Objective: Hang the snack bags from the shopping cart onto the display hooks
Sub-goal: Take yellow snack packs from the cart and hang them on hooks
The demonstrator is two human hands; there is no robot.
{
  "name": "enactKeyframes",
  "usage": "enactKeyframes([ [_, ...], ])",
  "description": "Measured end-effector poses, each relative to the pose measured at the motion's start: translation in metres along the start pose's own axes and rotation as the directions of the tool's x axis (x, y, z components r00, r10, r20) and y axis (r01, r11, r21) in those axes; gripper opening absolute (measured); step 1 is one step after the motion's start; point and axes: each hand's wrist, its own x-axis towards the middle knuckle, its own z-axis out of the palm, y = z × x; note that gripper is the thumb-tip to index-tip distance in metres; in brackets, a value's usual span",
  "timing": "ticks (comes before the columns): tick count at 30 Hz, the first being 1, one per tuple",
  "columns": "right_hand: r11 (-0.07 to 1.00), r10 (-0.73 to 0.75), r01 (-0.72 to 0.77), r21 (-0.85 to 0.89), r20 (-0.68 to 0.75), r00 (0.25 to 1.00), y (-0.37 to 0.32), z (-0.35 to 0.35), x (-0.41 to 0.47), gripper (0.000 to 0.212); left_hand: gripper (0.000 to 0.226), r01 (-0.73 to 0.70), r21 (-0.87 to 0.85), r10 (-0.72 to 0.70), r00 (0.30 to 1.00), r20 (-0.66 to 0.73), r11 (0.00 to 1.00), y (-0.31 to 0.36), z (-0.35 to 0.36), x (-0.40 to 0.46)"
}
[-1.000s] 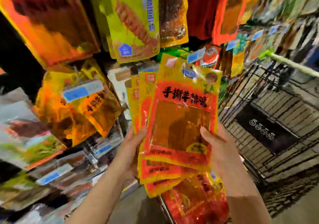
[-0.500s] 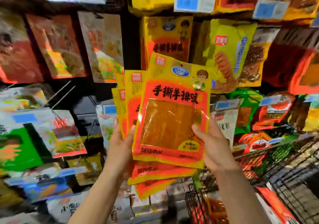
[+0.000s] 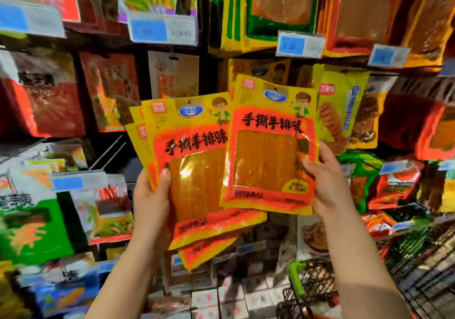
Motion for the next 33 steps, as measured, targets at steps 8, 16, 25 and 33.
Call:
enactKeyframes([
  [8,0.995,-0.071,0.069,0.075,0.029,0.997,-0.017,0.000,0.024,0.048,0.017,-0.037,-0.043,0.036,0.999,-0.027,0.998,0.003,0.009,0.019],
  [16,0.991,-0.125,0.120,0.058,0.092,0.988,-0.031,-0.006,0.042,0.047,0.017,-0.016,-0.052,0.015,1.000,-0.008,0.999,-0.004,0.021,0.027],
  [25,0.985,-0.144,0.133,0.111,0.106,0.984,-0.021,-0.006,0.051,0.046,0.017,0.023,-0.017,-0.023,1.000,-0.016,1.000,-0.013,0.027,0.029],
  [33,0.984,-0.145,0.137,0.117,0.068,0.987,-0.021,0.001,0.060,0.048,0.018,0.035,-0.016,-0.035,0.999,-0.019,0.999,-0.014,0.031,0.026],
])
